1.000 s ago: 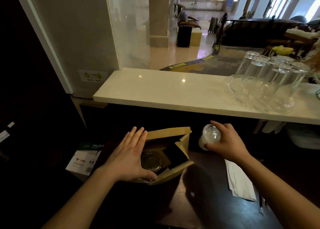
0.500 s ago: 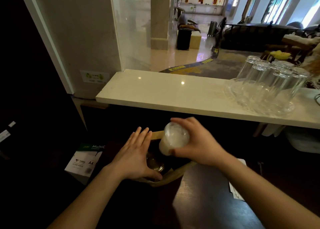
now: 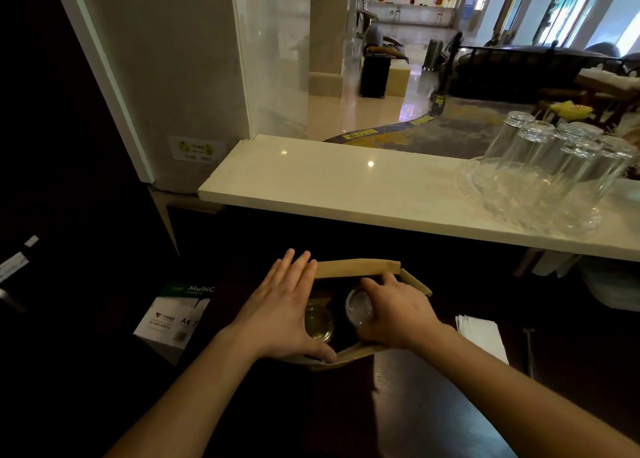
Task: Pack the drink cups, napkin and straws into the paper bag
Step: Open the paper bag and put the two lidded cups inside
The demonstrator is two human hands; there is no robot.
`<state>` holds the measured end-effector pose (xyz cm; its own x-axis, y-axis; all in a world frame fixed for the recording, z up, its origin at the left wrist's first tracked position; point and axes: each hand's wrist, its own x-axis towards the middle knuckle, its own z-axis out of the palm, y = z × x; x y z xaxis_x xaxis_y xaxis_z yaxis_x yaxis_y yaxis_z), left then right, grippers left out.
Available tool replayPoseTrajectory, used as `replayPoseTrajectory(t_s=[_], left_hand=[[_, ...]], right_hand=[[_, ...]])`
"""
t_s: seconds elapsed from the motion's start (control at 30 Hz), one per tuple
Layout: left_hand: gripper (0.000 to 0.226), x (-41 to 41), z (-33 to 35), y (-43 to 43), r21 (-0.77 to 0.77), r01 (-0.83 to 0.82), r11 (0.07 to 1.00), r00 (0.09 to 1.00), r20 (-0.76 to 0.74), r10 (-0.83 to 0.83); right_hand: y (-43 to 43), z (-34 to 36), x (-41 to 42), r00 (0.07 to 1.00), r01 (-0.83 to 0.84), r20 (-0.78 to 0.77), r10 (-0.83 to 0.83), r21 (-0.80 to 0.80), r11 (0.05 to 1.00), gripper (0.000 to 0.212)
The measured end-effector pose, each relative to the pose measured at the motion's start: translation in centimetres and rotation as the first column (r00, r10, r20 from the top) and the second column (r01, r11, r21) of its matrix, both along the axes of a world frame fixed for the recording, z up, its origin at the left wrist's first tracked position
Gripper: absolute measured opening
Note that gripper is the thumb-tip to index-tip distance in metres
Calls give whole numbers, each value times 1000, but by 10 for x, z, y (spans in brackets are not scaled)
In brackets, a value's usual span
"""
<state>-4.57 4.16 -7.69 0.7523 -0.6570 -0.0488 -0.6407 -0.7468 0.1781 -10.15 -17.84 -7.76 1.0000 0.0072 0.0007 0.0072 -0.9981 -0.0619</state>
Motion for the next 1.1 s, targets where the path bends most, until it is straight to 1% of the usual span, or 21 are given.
replayPoseTrajectory(t_s=[0.07, 0.27, 0.43, 0.6, 0.7, 0.73, 0.83, 1.1], left_hand=[[142, -1, 1, -3, 16, 12, 1000, 1000, 9, -12], [143, -3, 3, -5, 73, 27, 997, 1000, 11, -28], [143, -4, 4, -8, 76, 35, 997, 999, 14, -36], [143, -6, 2, -10, 61, 33, 998, 999, 19, -34], [143, -5, 3, -9, 57, 25, 998, 1000, 12, -26], [142, -5, 3, -8, 59, 25, 998, 1000, 9, -26], [142, -5, 4, -6, 72, 27, 997, 1000, 11, -28], [141, -4, 4, -7, 77, 21, 997, 1000, 13, -22]], right_hand=[[-1, -4, 2, 999, 21, -36, -21, -8, 1000, 73], [7, -18, 22, 985, 58, -166, -49, 46, 997, 73], [7, -38, 39, 964, 24, -266, -29, -23, 999, 81], [9, -55, 49, 933, 12, -357, -45, -94, 995, 78], [11, -61, 52, 925, 5, -377, -48, -114, 993, 75], [11, -63, 53, 923, 7, -381, -53, -120, 993, 76], [10, -66, 53, 912, -6, -408, -44, -121, 993, 88], [9, -68, 51, 884, 7, -465, -50, -93, 996, 93]])
